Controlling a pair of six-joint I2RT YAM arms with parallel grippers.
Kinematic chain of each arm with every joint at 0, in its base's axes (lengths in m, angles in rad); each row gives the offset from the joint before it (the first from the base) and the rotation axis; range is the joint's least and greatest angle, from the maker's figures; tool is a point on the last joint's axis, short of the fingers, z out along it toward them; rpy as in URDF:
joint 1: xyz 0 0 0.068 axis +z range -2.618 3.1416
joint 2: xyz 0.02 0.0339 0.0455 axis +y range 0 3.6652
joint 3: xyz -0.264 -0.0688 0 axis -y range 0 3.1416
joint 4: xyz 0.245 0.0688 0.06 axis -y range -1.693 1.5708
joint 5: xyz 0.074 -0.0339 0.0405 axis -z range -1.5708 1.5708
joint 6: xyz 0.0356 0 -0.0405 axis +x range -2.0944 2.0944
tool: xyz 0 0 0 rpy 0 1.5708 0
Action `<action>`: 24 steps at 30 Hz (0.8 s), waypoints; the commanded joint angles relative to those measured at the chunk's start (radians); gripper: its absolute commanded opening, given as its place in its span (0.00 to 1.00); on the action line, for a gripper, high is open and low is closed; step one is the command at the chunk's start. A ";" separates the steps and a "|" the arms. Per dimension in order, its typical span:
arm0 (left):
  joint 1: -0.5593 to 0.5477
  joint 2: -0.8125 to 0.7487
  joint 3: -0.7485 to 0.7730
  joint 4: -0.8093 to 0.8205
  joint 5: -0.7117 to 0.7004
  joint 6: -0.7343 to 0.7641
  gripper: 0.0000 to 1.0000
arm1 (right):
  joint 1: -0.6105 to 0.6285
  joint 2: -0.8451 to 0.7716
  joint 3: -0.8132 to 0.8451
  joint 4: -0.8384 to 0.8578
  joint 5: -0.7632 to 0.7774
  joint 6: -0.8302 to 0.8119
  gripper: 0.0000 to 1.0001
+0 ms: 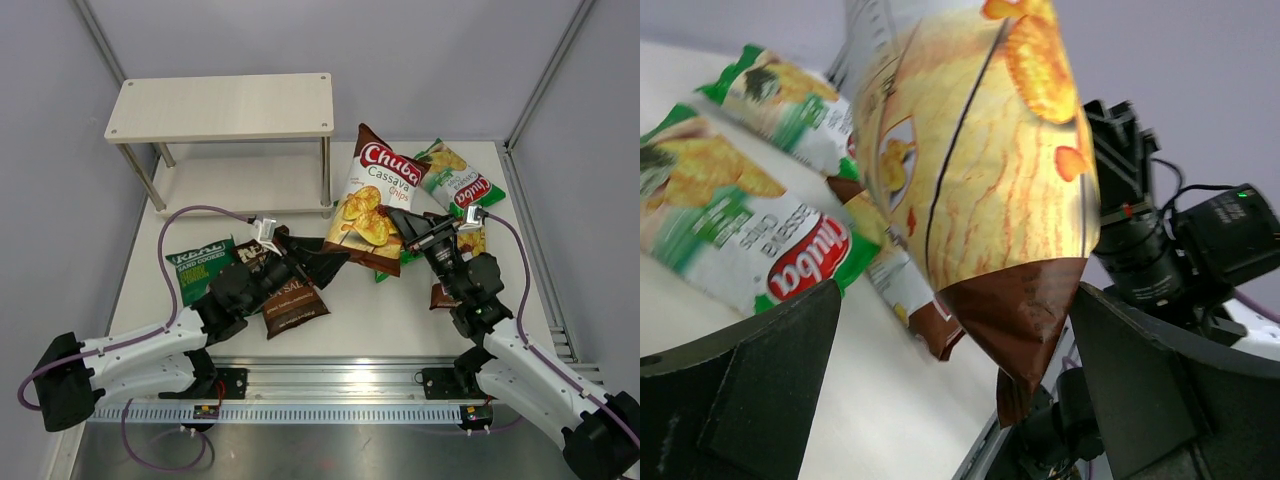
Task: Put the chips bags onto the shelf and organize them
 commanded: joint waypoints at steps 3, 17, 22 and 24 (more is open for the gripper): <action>-0.010 0.027 -0.033 0.317 0.110 0.051 0.99 | 0.014 0.028 0.022 0.157 -0.074 0.076 0.15; -0.009 0.074 0.021 0.294 0.021 0.013 0.38 | 0.089 0.061 0.022 0.235 -0.068 0.034 0.20; -0.007 0.037 0.025 0.265 0.053 0.057 0.12 | 0.089 -0.011 0.004 0.154 -0.038 -0.041 0.39; -0.009 0.015 0.022 0.256 0.093 0.076 0.09 | 0.089 -0.068 0.010 0.074 -0.004 -0.115 0.56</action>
